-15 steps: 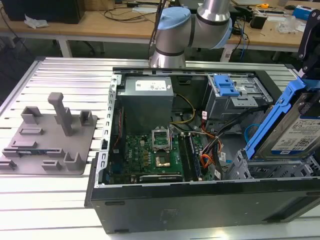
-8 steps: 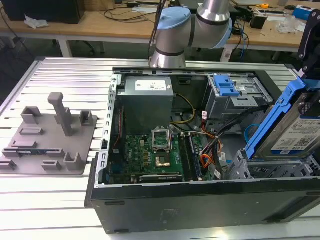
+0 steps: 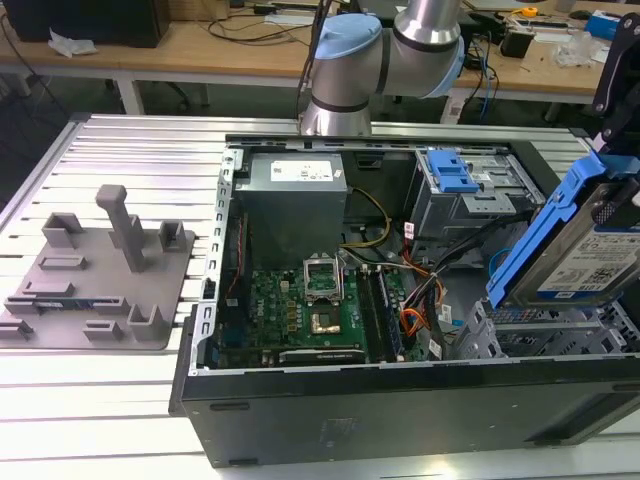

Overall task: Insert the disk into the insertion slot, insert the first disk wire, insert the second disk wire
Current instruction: 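Insert the disk into the insertion slot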

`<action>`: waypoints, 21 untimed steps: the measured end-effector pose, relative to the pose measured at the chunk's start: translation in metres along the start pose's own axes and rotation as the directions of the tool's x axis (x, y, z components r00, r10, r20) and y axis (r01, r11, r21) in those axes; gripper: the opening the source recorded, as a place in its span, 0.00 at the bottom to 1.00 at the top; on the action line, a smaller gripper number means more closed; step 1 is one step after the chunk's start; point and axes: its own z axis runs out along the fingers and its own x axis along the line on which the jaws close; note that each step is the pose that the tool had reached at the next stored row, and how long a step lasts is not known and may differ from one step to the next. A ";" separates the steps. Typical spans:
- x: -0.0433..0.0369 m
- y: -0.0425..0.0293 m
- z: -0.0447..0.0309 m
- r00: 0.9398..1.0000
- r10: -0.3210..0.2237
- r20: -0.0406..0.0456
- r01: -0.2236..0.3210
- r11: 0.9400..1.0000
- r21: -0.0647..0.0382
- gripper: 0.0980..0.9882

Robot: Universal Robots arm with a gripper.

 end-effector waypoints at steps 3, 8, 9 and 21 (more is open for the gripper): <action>0.0005 0.0001 0.0001 1.000 -0.001 0.001 0.001 1.000 0.002 0.30; 0.0007 0.0002 0.0001 1.000 0.000 0.001 0.000 1.000 0.002 0.30; 0.0008 0.0002 0.0003 1.000 -0.001 0.001 0.001 1.000 0.005 0.30; 0.0007 0.0001 0.0013 1.000 -0.001 0.001 0.001 1.000 0.014 0.30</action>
